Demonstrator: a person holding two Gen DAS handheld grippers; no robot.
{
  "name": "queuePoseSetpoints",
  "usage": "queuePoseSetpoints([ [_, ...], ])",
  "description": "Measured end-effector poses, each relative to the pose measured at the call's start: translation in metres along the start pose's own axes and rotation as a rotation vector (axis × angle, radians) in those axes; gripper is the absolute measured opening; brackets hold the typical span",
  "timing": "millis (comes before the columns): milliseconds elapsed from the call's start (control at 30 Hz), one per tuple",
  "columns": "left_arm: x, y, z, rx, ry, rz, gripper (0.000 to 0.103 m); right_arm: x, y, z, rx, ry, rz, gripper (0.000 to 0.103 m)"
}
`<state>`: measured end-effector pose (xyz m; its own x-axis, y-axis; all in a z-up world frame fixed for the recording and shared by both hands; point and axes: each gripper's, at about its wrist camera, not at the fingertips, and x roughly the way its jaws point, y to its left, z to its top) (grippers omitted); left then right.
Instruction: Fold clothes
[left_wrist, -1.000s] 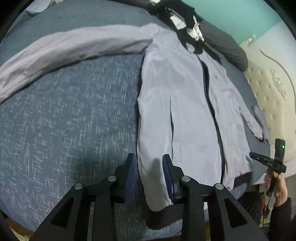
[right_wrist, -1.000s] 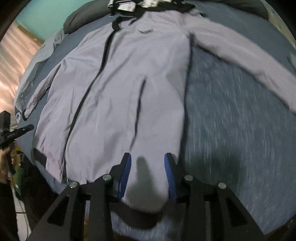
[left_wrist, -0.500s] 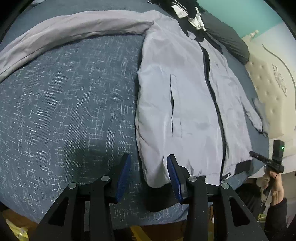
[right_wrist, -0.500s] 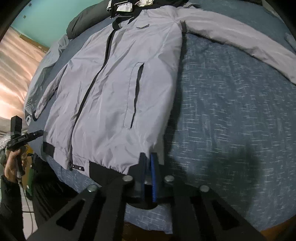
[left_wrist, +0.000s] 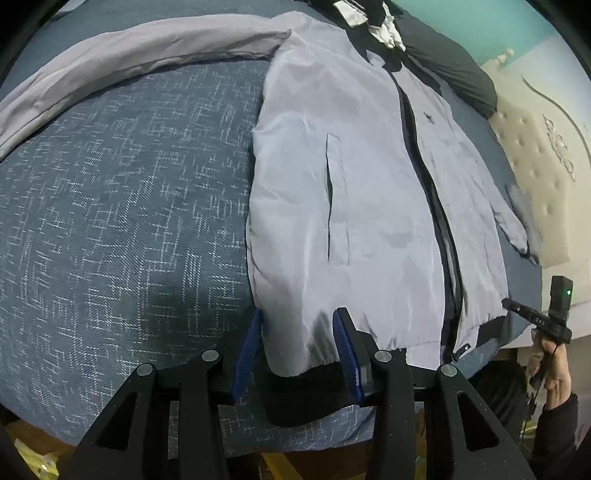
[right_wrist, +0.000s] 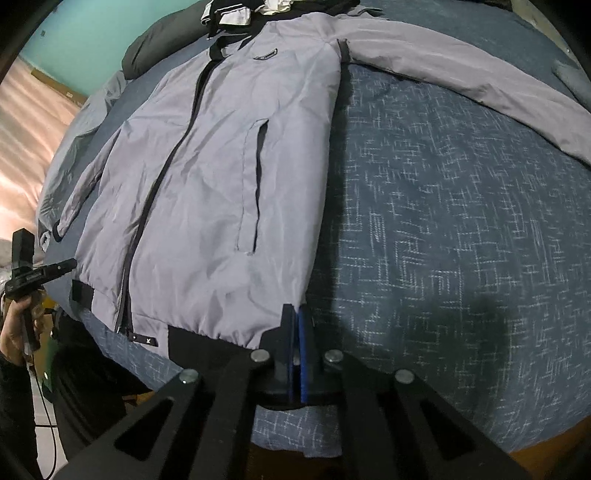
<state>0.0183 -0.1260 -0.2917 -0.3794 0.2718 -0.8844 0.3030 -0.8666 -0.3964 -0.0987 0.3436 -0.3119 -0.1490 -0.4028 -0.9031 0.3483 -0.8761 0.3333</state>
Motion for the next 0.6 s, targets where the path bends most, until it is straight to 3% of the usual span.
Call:
queuePoseSetpoints([
  [167,-0.010,-0.001,0.002,-0.001,-0.045,-0.004,0.043,-0.009,-0.014,0.000,0.048,-0.027,0.062,0.005],
  [267,-0.016,-0.003,0.008,0.002,-0.073,-0.003,0.043,-0.031,-0.037,0.007,0.108,-0.102,0.081,0.007],
  [333,-0.019,-0.007,0.012,0.006,-0.090,-0.005,0.043,-0.049,-0.061,0.013,0.162,-0.166,0.085,0.014],
  [367,-0.020,-0.009,0.015,0.008,-0.098,-0.006,0.043,-0.059,-0.076,0.016,0.199,-0.200,0.087,0.024],
  [433,-0.022,-0.013,0.020,0.015,-0.112,-0.005,0.043,-0.078,-0.111,0.021,0.289,-0.270,0.070,0.032],
  [600,-0.016,-0.022,0.031,0.022,-0.142,0.011,0.043,-0.109,-0.185,0.029,0.490,-0.386,-0.023,0.033],
])
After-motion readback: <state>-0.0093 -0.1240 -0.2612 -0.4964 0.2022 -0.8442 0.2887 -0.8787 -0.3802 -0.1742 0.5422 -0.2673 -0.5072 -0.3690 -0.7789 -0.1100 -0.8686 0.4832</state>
